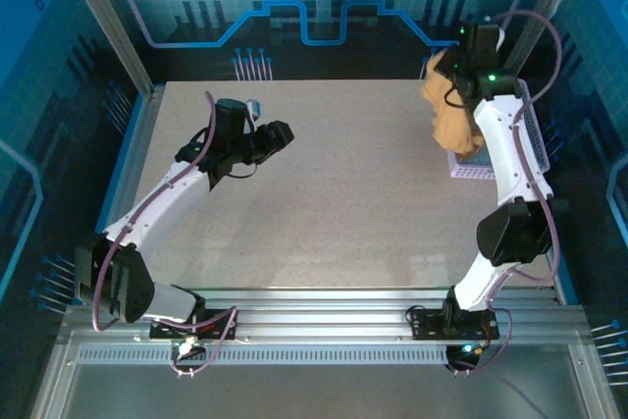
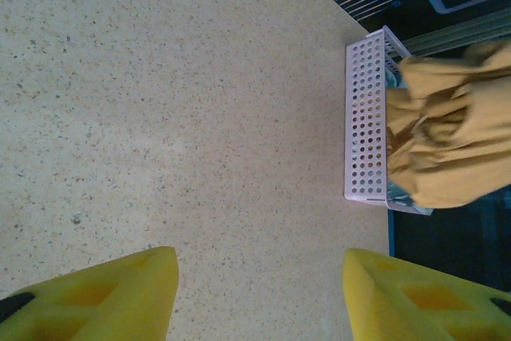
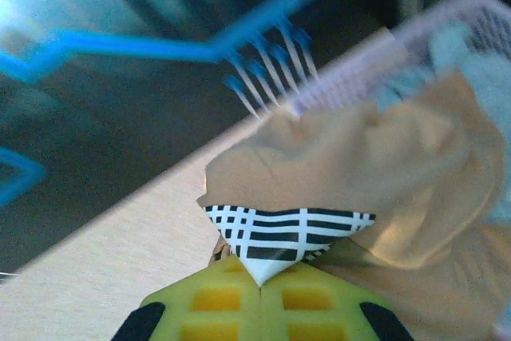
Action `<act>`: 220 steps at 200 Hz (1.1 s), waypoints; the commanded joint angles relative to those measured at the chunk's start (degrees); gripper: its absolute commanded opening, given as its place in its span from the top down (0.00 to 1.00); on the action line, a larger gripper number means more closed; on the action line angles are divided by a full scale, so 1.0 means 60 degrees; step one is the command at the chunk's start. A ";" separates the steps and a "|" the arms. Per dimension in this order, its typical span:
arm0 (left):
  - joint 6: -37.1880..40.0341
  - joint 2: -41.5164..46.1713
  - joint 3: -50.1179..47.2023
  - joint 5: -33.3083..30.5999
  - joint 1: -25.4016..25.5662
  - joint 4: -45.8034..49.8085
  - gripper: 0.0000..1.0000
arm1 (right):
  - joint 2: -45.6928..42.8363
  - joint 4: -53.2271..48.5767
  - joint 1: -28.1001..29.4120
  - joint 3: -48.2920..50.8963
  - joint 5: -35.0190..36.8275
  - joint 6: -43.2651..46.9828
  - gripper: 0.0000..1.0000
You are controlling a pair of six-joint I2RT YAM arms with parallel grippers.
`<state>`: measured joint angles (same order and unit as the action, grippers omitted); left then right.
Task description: Fold and stack the t-shirts
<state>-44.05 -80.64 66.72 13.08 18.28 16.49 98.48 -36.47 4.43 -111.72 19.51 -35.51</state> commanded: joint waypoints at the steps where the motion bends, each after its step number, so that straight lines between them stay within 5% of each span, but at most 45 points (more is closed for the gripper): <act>1: 0.0112 -0.0088 0.0424 -0.0433 0.0044 0.0512 0.43 | -0.0387 0.0176 0.0786 -0.1087 0.0167 0.0918 1.00; 52: 0.0270 0.0472 0.0942 -0.2865 0.0000 0.2375 0.41 | 0.0025 -0.0038 0.3564 -0.0961 -0.0268 0.0975 1.00; 88: 0.0297 0.1236 0.0693 -0.3469 -0.0197 0.3032 0.40 | 0.1077 0.0611 0.5447 0.0802 -0.2509 0.0617 1.00; 105: 0.0268 0.1452 0.0540 -0.3448 -0.0354 0.3473 0.39 | 0.1931 0.0137 0.5955 0.0600 -0.3417 0.0688 0.71; 121: 0.0243 0.1505 0.0365 -0.3229 -0.0527 0.3884 0.37 | 0.1781 0.0362 0.5931 0.1065 -0.3551 0.0567 0.49; 132: 0.0190 0.1373 0.0211 -0.2870 -0.0702 0.4209 0.37 | 0.1466 0.0580 0.5680 0.1600 -0.3477 0.0377 0.44; 176: -0.0370 0.0492 -0.1039 -0.0970 -0.1055 0.4637 0.36 | 0.0167 0.0755 0.3964 0.4920 -0.3369 -0.0863 0.45; 220: -0.1772 -0.0311 -0.2745 0.0500 -0.0899 0.3231 0.34 | 0.0490 0.0679 0.3694 0.6480 -0.4237 -0.0948 0.43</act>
<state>-48.51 -79.94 53.74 8.40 12.23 39.48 99.09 -32.32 25.41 -76.05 -0.54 -39.07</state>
